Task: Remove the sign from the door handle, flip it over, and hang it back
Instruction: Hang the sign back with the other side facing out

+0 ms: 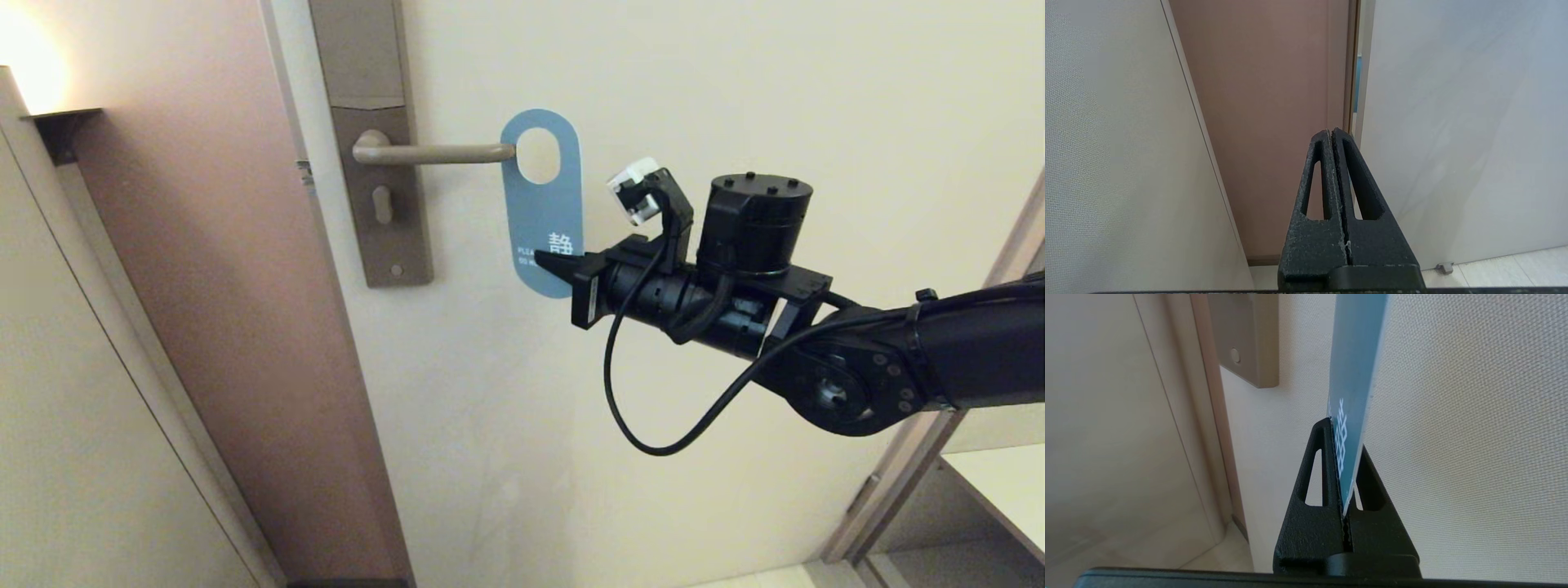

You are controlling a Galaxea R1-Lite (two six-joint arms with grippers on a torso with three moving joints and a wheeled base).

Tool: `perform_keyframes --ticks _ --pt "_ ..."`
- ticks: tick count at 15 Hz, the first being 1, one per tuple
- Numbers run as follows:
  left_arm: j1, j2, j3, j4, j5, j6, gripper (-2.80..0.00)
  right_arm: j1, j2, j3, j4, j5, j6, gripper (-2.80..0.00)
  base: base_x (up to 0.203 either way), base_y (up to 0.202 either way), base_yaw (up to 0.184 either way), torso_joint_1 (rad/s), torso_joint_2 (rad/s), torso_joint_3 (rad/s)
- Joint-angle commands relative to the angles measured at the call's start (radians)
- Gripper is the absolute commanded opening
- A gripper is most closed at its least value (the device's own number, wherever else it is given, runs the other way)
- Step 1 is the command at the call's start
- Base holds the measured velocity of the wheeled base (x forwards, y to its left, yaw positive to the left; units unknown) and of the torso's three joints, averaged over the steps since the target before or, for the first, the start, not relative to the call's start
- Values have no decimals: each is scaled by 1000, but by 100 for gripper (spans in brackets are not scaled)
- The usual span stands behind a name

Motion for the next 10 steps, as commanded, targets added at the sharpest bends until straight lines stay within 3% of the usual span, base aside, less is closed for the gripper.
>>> perform_keyframes --ticks 1,10 --pt "0 1 0 0 0 0 -280 0 7 -5 -4 1 -15 -280 0 0 0 0 0 0" --pt "0 1 0 -1 0 0 -280 20 4 -36 64 -166 -30 -280 0 0 0 0 0 0"
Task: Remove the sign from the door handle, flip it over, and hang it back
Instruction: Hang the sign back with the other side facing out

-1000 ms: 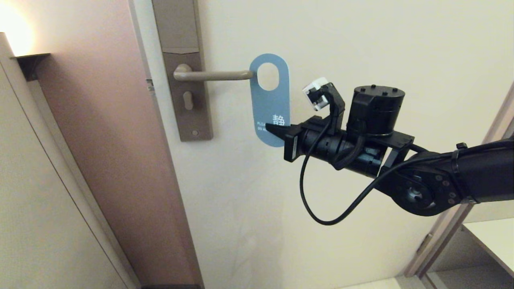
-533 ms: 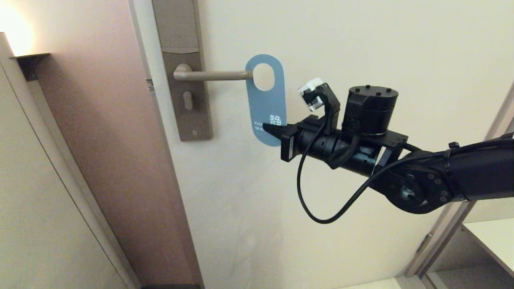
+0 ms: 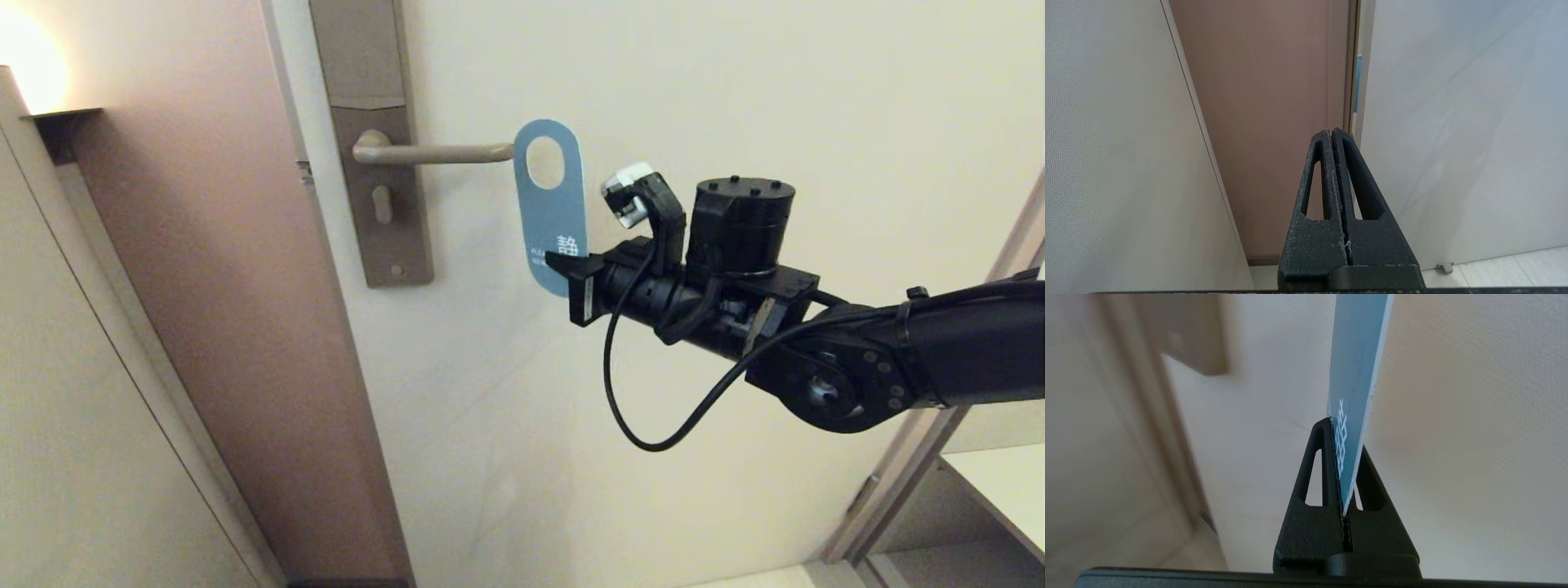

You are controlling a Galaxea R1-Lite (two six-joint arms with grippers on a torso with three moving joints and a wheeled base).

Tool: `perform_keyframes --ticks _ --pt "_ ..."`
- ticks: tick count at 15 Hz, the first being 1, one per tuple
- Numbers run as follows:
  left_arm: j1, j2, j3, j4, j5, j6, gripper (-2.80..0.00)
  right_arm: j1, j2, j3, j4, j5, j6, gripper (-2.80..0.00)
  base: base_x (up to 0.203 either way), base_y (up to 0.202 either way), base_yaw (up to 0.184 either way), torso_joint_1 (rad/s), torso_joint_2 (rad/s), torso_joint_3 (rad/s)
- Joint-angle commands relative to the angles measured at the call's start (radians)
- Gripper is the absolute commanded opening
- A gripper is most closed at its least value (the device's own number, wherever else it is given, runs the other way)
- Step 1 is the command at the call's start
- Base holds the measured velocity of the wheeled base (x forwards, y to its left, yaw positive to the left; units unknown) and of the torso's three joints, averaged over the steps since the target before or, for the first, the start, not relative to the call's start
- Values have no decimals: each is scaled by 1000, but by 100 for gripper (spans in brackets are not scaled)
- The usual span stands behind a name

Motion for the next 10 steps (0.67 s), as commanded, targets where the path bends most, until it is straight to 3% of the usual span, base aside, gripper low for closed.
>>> perform_keyframes --ticks 1,10 --pt "0 1 0 -1 0 0 -280 19 -6 -11 5 -14 1 -280 0 0 0 0 0 0" --pt "0 1 0 0 0 0 -280 75 -14 -77 42 -16 1 -280 0 0 0 0 0 0"
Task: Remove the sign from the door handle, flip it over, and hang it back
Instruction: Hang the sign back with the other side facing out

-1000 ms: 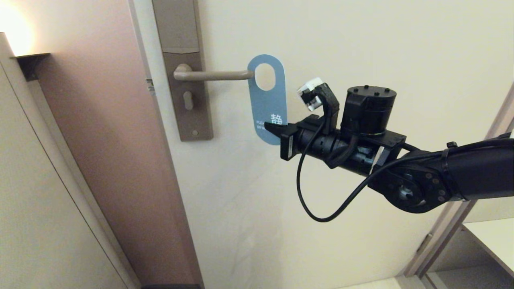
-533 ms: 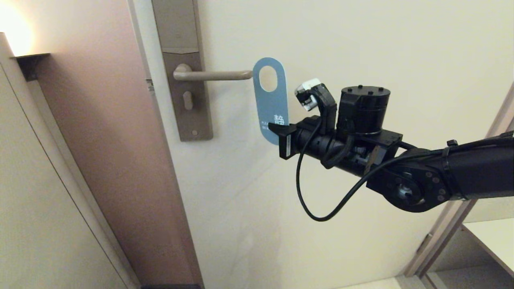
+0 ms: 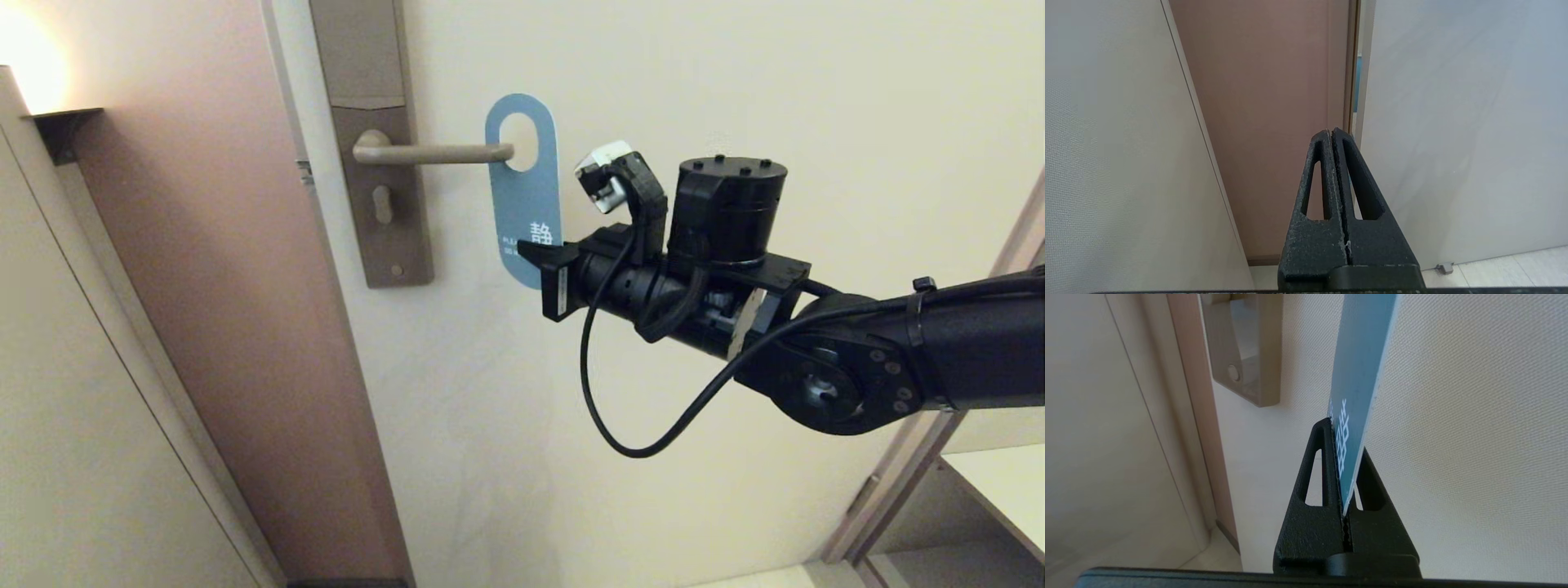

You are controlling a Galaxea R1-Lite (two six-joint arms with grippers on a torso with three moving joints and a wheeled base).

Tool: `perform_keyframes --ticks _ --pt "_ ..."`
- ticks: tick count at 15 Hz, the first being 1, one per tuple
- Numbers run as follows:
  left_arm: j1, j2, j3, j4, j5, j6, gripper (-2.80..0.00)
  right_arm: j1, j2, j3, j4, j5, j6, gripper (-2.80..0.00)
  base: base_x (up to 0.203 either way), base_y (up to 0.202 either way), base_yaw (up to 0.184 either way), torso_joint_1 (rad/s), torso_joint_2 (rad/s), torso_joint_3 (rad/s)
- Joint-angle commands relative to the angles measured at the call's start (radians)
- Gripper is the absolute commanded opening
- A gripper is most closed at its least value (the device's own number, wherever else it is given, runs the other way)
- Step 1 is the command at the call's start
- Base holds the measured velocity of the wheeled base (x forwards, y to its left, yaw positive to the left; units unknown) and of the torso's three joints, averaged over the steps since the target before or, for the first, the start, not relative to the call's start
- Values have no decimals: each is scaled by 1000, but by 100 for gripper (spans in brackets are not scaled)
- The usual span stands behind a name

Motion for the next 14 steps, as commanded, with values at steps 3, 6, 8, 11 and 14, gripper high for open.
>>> perform_keyframes --ticks 3,6,8,11,14 --pt "0 1 0 -2 0 0 -280 22 -6 -9 13 -2 -3 -280 0 0 0 0 0 0" --pt "0 1 0 -1 0 0 -280 47 -4 -8 13 -7 -9 -280 0 0 0 0 0 0" --pt "0 1 0 0 0 0 -280 55 -3 -1 13 -7 -38 -280 0 0 0 0 0 0" --pt "0 1 0 -1 0 0 -280 65 -3 -1 14 -5 -39 -280 0 0 0 0 0 0" --pt "0 1 0 -1 0 -1 -280 74 0 -3 54 -4 -40 -280 0 0 0 0 0 0"
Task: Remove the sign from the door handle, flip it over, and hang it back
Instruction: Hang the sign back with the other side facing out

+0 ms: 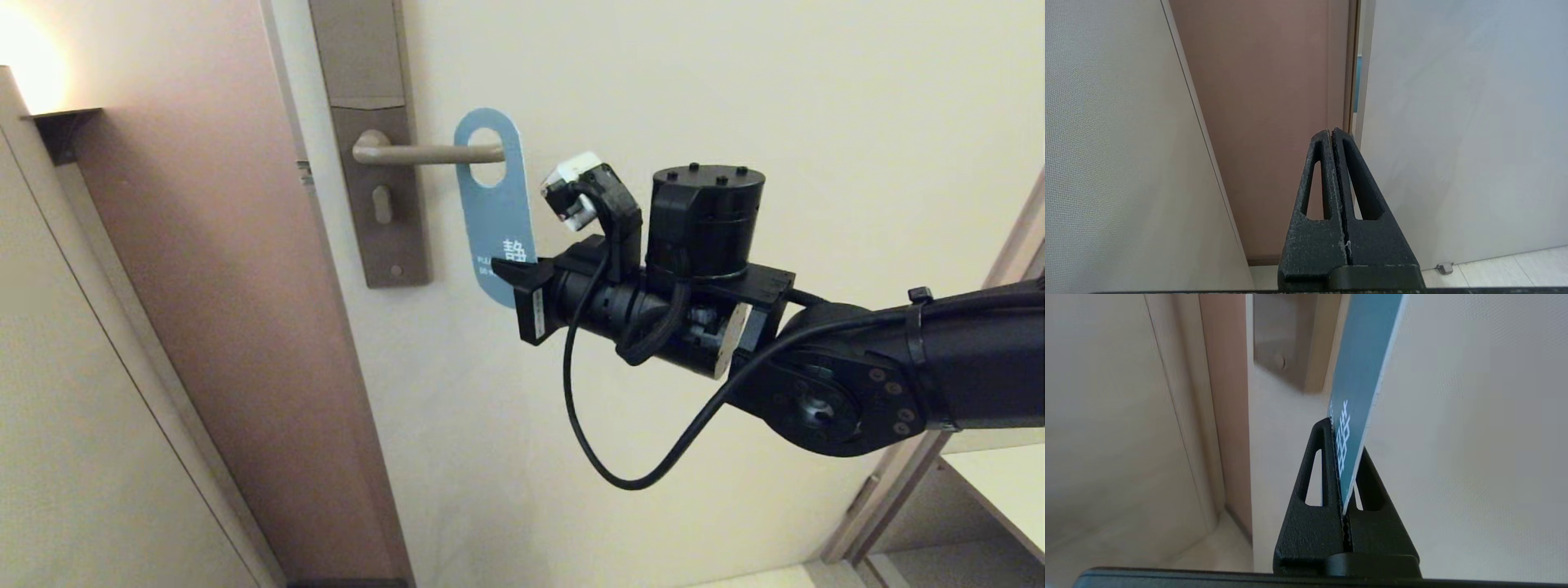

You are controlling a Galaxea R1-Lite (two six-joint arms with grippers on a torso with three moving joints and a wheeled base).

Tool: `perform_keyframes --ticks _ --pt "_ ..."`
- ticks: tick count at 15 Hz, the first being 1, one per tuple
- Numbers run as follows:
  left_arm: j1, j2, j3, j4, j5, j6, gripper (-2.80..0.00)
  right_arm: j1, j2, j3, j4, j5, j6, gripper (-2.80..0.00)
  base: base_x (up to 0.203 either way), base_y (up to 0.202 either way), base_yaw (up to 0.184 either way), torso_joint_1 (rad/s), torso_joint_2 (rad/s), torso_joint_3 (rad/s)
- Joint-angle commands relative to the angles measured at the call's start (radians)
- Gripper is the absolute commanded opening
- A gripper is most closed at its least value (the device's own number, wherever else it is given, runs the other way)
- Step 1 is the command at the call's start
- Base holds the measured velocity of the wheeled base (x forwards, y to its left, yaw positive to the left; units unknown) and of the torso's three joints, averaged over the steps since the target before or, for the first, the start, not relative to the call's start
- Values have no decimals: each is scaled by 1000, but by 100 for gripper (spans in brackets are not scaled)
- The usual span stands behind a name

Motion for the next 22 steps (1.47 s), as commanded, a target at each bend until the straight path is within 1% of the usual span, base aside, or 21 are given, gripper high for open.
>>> perform_keyframes --ticks 1,12,13,17,22 --pt "0 1 0 -1 0 0 -280 8 3 -1 14 2 -1 -280 0 0 0 0 0 0" --pt "0 1 0 0 0 0 -280 36 11 -15 14 8 6 -280 0 0 0 0 0 0" --pt "0 1 0 0 0 0 -280 38 11 -13 14 11 6 0 0 0 0 0 0 0" --pt "0 1 0 0 0 0 -280 61 11 -8 14 10 6 0 0 0 0 0 0 0" --pt "0 1 0 0 0 0 -280 62 1 14 14 8 5 0 0 0 0 0 0 0"
